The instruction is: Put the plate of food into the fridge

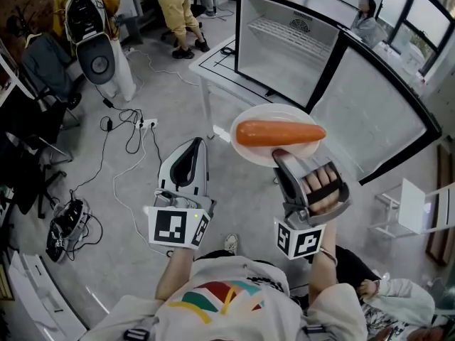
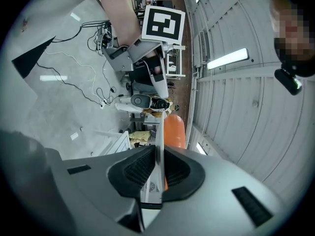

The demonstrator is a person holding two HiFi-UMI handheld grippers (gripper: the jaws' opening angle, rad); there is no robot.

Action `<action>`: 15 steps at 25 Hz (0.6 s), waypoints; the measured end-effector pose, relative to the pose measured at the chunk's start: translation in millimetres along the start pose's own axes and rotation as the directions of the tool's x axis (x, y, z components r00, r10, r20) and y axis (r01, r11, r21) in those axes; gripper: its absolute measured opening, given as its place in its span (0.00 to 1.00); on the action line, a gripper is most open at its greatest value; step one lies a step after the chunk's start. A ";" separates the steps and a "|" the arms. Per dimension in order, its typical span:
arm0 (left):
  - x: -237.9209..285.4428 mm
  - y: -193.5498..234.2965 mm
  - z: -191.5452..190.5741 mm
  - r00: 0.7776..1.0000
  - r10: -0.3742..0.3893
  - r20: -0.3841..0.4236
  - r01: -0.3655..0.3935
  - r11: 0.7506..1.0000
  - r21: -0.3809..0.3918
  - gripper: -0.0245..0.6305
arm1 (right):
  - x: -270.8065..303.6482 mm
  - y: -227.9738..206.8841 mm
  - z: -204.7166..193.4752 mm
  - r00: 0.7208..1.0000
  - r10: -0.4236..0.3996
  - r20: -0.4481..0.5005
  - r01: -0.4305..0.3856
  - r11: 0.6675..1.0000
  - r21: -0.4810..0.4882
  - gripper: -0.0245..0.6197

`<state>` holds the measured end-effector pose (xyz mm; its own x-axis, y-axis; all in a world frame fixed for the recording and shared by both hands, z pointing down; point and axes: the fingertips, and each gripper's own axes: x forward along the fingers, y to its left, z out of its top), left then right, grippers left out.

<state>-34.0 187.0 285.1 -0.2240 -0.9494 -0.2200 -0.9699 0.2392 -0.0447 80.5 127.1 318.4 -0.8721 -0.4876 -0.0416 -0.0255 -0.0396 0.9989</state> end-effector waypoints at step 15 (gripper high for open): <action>89.2 35.9 -35.0 0.996 -0.085 -0.007 0.085 0.995 -0.048 0.05 | 83.9 12.2 -34.0 0.997 0.034 -0.074 -0.035 0.999 -0.013 0.10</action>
<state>-92.1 103.8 298.0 -0.1410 -0.9678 -0.2085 -0.9889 0.1476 -0.0168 23.7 56.0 326.4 -0.8336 -0.5522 -0.0089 0.0117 -0.0338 0.9994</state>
